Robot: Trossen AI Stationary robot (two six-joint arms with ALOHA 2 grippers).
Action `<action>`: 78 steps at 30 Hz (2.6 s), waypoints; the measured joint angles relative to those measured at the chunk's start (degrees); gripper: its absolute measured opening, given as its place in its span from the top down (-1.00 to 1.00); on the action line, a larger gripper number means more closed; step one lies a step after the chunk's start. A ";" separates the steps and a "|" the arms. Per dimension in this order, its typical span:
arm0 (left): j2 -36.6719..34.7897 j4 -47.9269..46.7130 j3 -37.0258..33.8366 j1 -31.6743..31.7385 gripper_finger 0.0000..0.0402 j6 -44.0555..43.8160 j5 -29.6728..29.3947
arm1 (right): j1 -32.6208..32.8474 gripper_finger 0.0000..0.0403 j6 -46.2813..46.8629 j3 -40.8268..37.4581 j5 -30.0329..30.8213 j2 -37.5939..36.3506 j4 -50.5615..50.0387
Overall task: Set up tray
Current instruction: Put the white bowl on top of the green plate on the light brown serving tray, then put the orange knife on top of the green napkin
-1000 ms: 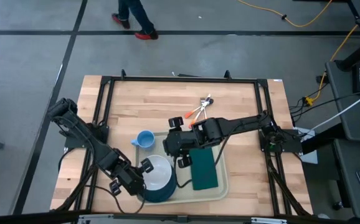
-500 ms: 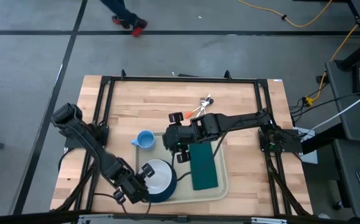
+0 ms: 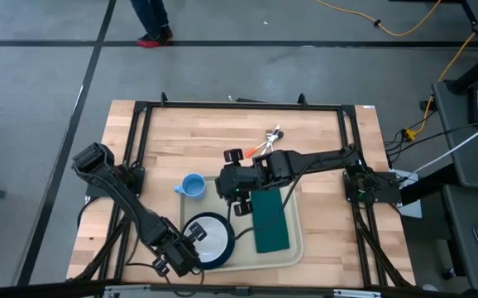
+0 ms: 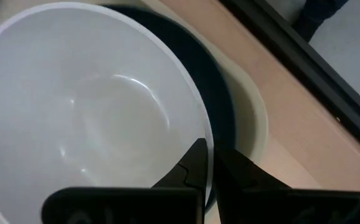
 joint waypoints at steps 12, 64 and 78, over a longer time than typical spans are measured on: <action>1.96 0.25 0.04 -0.02 0.98 -0.61 1.53 | 0.00 0.09 -0.07 0.00 0.01 0.00 1.83; -3.55 -9.02 10.87 2.19 0.32 -10.05 0.50 | 0.01 0.09 1.29 -0.04 -5.26 -0.73 3.57; -21.24 -8.27 10.95 2.16 0.34 -19.87 -23.49 | 0.68 0.09 7.66 -0.04 -5.37 -6.88 4.04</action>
